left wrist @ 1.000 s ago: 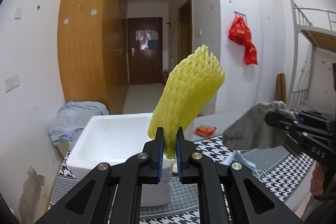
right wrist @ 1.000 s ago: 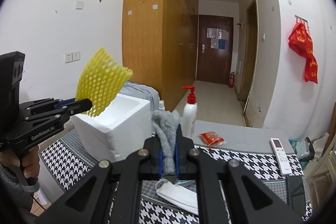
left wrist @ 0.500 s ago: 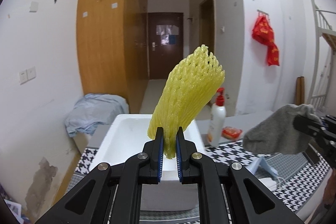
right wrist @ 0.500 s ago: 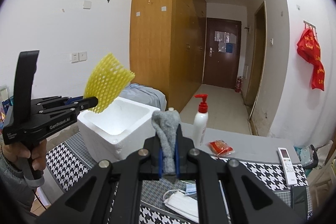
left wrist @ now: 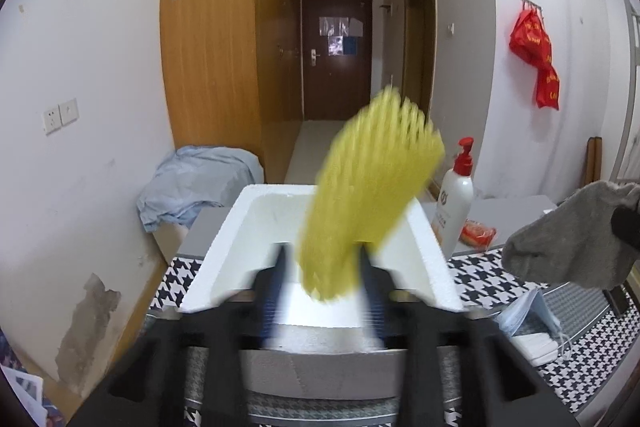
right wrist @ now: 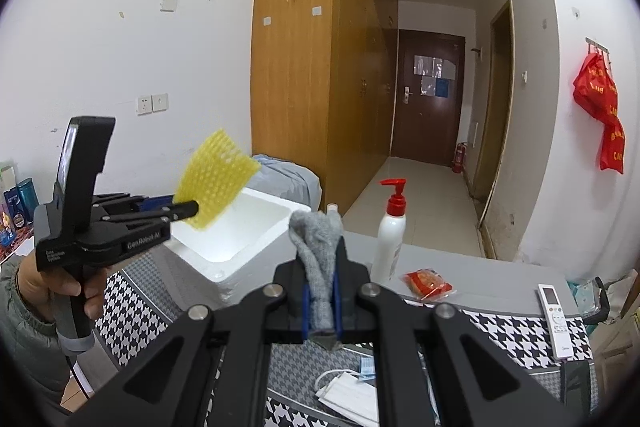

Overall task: Organize soft objects
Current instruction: 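Carry the yellow net with the left tool into the white foam box and release, then lower the grey sock into the foam box and open the right tool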

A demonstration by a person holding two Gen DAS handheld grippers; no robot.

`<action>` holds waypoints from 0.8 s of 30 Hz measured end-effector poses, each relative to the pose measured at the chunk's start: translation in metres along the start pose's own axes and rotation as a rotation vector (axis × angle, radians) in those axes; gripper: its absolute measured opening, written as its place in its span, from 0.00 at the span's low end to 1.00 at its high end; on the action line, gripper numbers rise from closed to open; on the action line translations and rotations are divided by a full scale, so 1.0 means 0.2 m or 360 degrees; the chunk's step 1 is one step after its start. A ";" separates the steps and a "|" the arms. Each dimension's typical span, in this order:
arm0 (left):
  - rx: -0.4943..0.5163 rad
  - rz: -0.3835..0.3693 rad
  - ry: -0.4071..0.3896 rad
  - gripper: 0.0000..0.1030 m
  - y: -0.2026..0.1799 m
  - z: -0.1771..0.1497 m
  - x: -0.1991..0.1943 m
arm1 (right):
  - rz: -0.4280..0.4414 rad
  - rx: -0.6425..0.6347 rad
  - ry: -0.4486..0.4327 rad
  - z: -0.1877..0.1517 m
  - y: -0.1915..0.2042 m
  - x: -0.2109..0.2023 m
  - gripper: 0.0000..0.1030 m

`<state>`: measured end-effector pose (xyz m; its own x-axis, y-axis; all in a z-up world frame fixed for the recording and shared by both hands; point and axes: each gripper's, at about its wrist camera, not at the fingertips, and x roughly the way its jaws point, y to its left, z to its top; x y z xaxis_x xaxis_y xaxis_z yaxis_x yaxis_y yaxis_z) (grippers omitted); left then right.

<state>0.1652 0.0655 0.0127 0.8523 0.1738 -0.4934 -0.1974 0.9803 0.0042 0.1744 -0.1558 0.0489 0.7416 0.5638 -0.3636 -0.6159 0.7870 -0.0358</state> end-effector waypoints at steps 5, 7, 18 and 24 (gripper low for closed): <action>-0.0008 0.0039 -0.0086 0.86 0.02 -0.01 -0.04 | 0.0002 -0.0007 0.0019 0.00 0.02 0.02 0.11; -0.0024 0.0026 -0.0098 0.92 0.04 -0.01 -0.05 | 0.0010 -0.0008 0.0018 0.01 0.03 0.02 0.11; -0.0064 0.0095 -0.0189 0.99 0.14 -0.05 -0.17 | 0.0032 -0.0068 -0.0014 0.08 0.13 0.05 0.11; -0.0060 0.0131 -0.0199 0.99 0.15 -0.06 -0.21 | 0.0067 -0.0101 -0.0044 0.13 0.19 0.07 0.11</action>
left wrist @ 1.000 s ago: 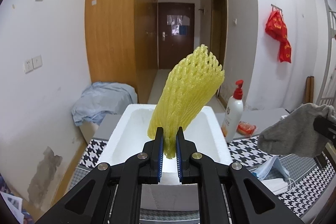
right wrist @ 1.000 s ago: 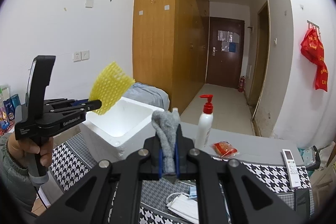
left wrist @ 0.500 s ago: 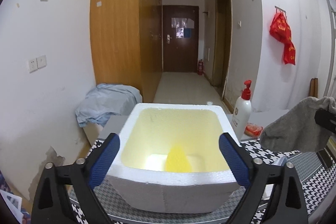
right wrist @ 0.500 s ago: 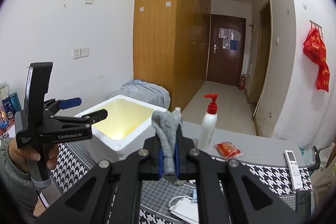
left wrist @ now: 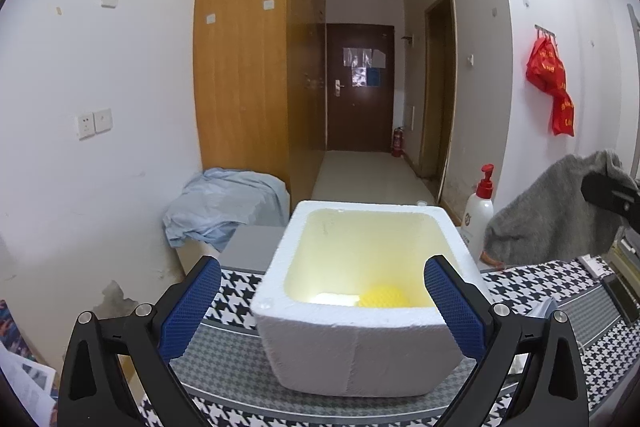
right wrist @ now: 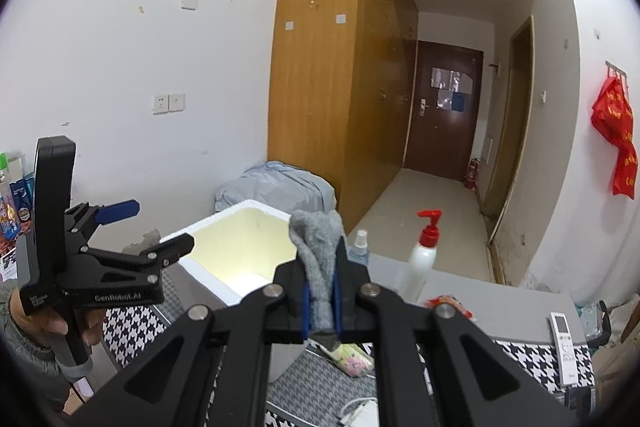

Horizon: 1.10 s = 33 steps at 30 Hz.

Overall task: Organize soft objects
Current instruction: 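Lower the grey sock into the foam box and open the right tool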

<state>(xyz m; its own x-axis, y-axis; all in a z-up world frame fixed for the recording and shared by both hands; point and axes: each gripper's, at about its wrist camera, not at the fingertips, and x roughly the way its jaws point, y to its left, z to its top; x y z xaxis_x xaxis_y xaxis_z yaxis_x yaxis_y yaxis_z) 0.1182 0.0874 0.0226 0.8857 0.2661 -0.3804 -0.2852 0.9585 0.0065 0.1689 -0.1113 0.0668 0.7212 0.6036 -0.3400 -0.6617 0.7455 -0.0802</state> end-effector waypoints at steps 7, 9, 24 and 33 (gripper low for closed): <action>-0.0024 0.0012 -0.0023 0.99 0.06 -0.04 -0.07 | 0.0008 -0.0033 -0.0019 0.05 0.04 0.03 0.11; -0.0033 0.0009 -0.0019 0.99 0.07 -0.05 -0.08 | 0.0022 -0.0039 -0.0024 0.06 0.06 0.04 0.11; -0.0115 0.0028 -0.0029 0.99 0.19 -0.13 -0.12 | 0.0116 -0.0105 0.0009 0.12 0.23 0.20 0.11; -0.0117 0.0053 -0.0021 0.99 0.25 -0.16 -0.12 | 0.0165 -0.0113 0.0081 0.12 0.29 0.32 0.11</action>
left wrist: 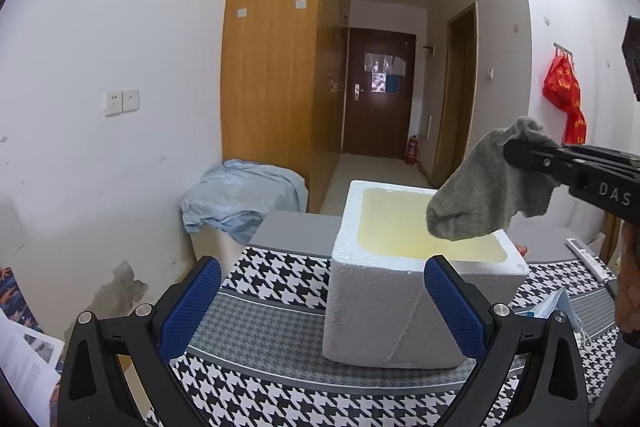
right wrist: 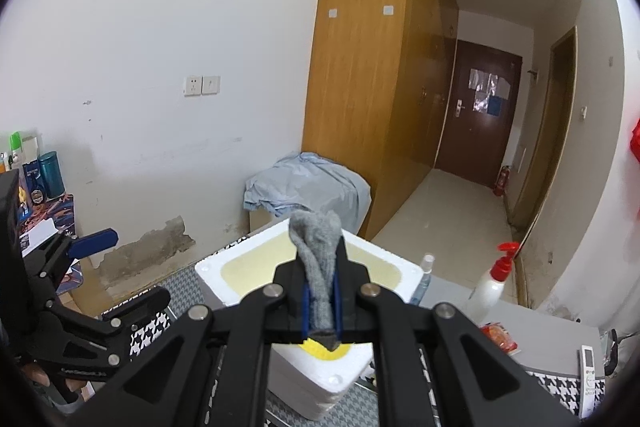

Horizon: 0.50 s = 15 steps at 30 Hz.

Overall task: Organize soft objects
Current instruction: 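Lower the grey sock into the foam box and open the right tool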

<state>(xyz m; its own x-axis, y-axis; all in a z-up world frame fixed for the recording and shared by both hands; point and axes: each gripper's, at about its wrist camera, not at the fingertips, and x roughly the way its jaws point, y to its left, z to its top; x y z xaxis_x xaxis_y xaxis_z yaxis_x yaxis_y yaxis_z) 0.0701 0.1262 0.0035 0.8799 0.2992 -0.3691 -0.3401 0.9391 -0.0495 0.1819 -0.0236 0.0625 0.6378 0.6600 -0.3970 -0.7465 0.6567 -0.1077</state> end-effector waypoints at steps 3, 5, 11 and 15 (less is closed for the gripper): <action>0.0005 -0.0007 -0.0014 0.99 0.00 0.00 -0.01 | 0.0014 0.0009 0.0018 0.00 0.01 0.03 0.11; 0.0003 -0.0011 -0.0023 0.99 0.00 0.00 -0.01 | 0.0014 0.0005 0.0036 0.00 0.02 0.06 0.11; 0.0013 -0.0008 -0.0008 0.99 0.02 -0.01 0.00 | 0.0062 0.0061 0.0090 0.01 0.00 0.13 0.11; 0.0005 -0.0013 -0.0014 0.99 0.02 -0.01 0.00 | 0.0042 0.0049 0.0123 0.00 0.00 0.16 0.11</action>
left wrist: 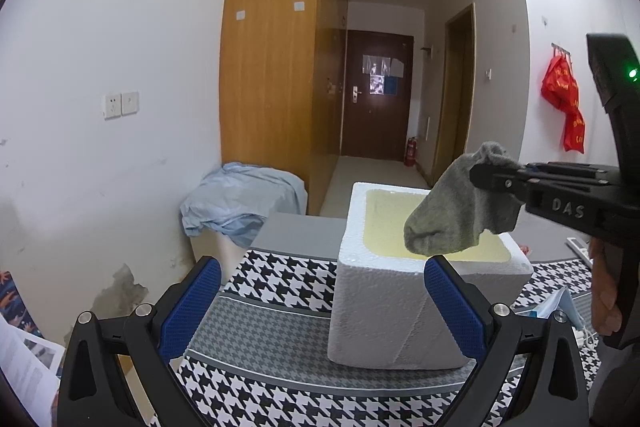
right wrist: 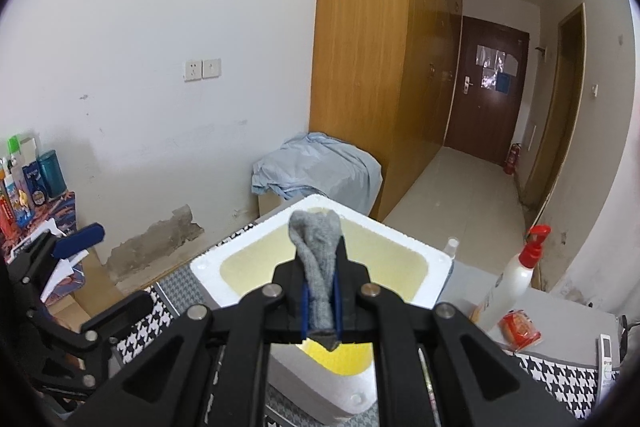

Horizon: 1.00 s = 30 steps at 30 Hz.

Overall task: Organize soft objects
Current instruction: 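Lower the grey sock into the foam box and open the right tool, then move both tools back toward the white face masks on the table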

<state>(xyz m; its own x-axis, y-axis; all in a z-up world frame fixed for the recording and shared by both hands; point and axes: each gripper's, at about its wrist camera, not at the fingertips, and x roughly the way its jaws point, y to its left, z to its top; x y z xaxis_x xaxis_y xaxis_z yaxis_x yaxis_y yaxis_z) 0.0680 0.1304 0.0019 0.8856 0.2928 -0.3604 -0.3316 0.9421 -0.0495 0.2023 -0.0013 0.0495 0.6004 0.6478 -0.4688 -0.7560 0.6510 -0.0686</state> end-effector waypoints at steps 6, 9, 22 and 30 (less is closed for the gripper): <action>-0.0028 -0.0001 -0.0003 0.99 0.02 0.00 -0.01 | 0.0020 -0.0013 0.0064 -0.02 0.03 0.05 0.14; -0.0030 0.0007 -0.0014 0.99 0.03 0.00 -0.02 | 0.0023 -0.0011 0.0084 -0.02 0.03 0.07 0.23; -0.0036 0.0020 -0.0026 0.99 0.04 0.00 -0.06 | -0.0002 -0.0051 -0.0019 -0.05 0.05 -0.02 0.89; -0.0022 0.0015 -0.0021 0.99 -0.01 0.01 -0.08 | -0.0015 -0.0032 -0.0030 -0.08 0.02 -0.07 0.89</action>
<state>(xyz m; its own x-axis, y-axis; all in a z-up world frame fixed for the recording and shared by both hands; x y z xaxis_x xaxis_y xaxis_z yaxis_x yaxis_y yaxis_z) 0.0546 0.1246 0.0094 0.8867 0.3038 -0.3486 -0.3443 0.9370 -0.0593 0.1875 -0.0138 0.0419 0.6122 0.6491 -0.4515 -0.7553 0.6491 -0.0910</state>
